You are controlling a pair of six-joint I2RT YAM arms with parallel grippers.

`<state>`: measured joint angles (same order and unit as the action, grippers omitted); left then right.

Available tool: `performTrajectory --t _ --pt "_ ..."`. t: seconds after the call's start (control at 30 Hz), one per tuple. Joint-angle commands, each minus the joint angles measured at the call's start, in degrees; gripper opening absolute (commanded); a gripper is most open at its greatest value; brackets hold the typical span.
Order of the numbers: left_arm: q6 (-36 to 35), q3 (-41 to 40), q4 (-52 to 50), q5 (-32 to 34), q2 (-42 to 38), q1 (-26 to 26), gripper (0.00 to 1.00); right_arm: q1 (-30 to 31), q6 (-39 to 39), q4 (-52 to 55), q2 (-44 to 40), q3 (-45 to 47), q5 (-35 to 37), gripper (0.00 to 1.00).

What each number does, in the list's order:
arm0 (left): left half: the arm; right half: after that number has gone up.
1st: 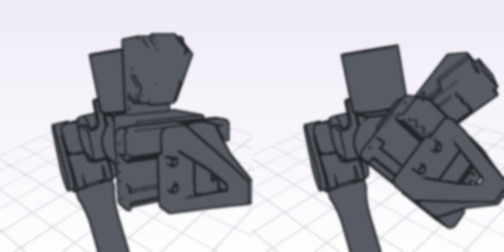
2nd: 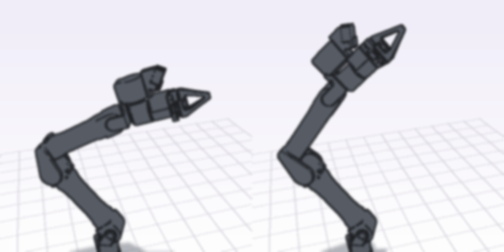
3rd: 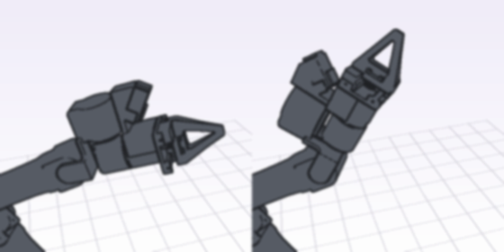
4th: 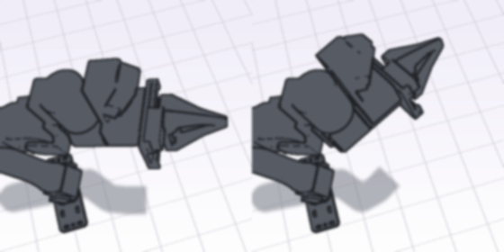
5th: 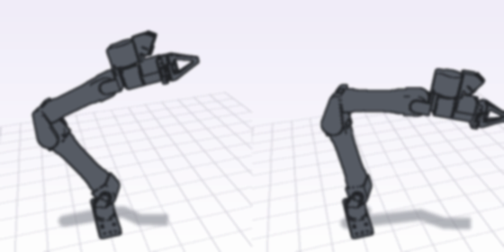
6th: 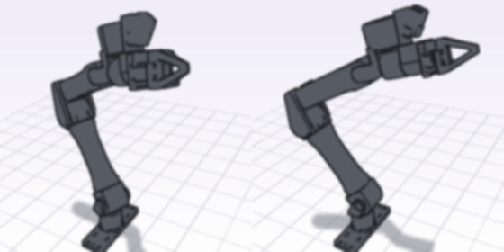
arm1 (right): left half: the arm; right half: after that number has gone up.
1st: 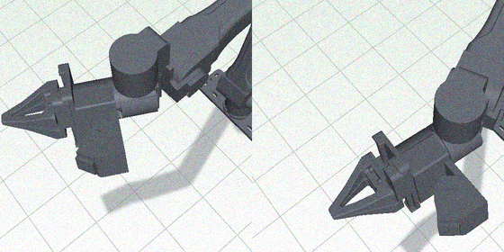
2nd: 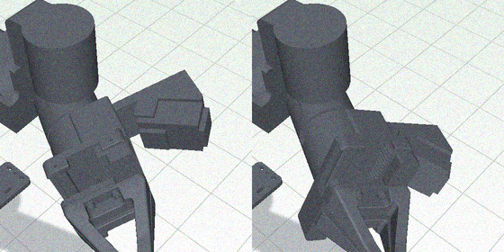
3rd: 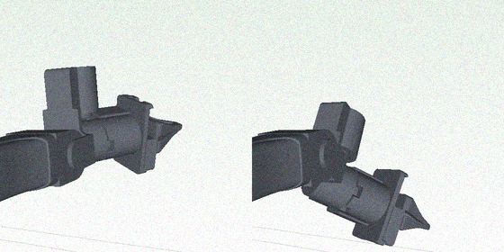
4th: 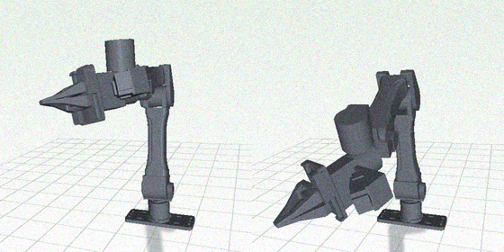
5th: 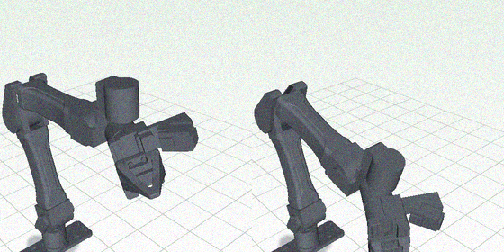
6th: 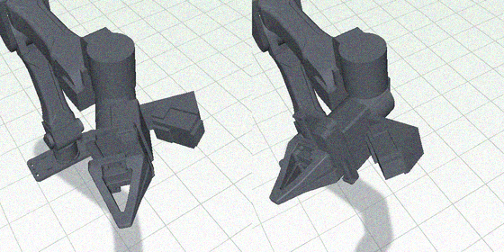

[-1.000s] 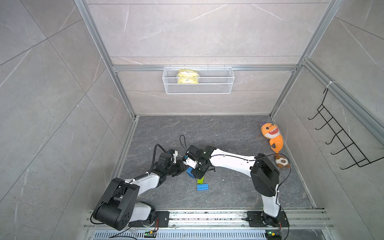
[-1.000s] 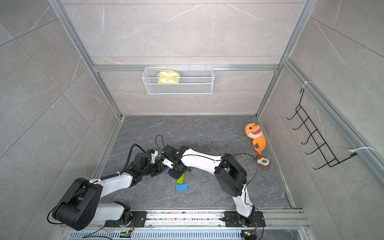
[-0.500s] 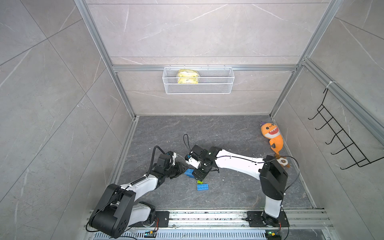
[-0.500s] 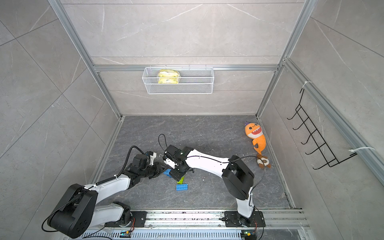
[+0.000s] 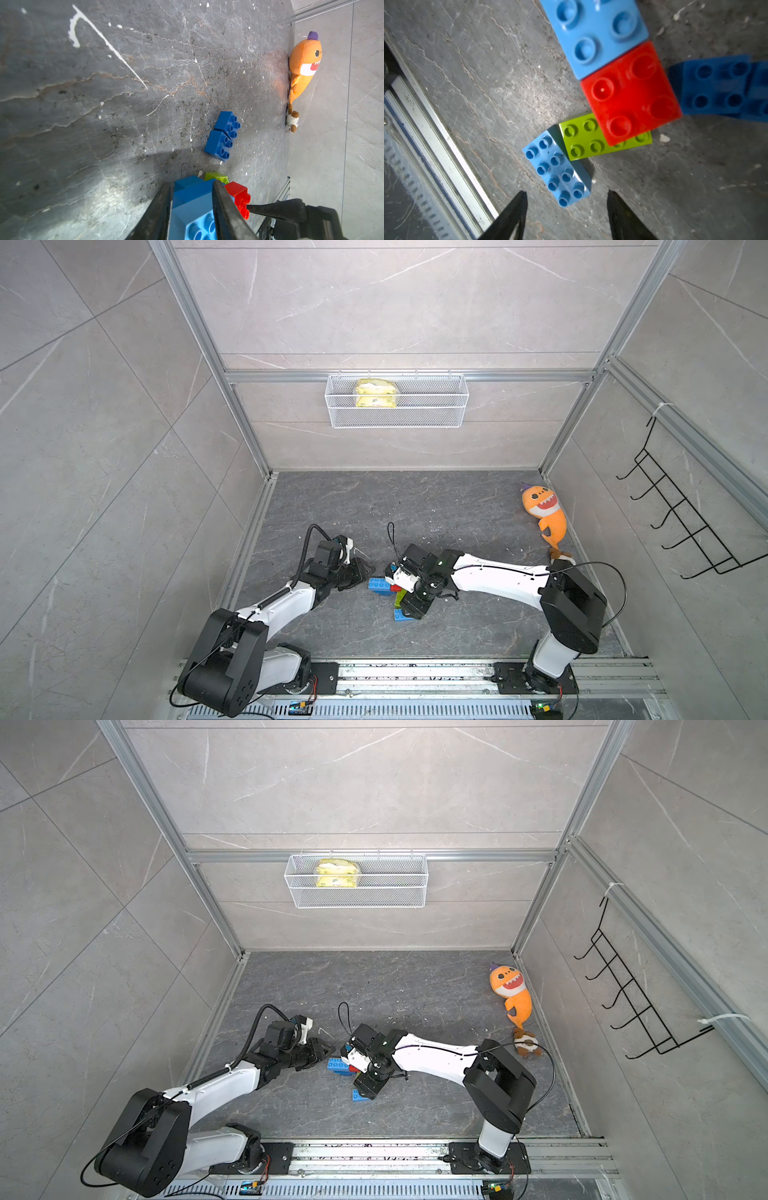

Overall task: Assemble a heart with lego
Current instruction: Pick up the lego brick from the center of the board.

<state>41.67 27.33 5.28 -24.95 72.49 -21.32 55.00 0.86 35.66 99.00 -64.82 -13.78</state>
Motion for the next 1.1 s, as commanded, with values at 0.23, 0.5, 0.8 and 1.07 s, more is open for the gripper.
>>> performTrajectory --t 0.23,0.5,0.8,1.07 --pt "-1.1 0.6 -0.6 0.4 0.1 0.3 0.39 1.3 1.5 -5.5 4.2 1.2 -3.0 0.64" --pt "-1.1 0.0 -1.6 1.3 -1.0 1.1 0.40 2.5 0.0 -5.7 2.2 4.9 -2.3 0.62" --pt "-0.5 -0.5 -0.6 0.9 -0.8 1.1 0.41 4.7 -2.6 -6.5 4.1 3.1 0.6 0.52" --pt "-0.1 -1.8 -0.1 1.2 -1.6 1.1 0.41 4.9 -4.4 -7.4 4.0 2.9 2.7 0.49"
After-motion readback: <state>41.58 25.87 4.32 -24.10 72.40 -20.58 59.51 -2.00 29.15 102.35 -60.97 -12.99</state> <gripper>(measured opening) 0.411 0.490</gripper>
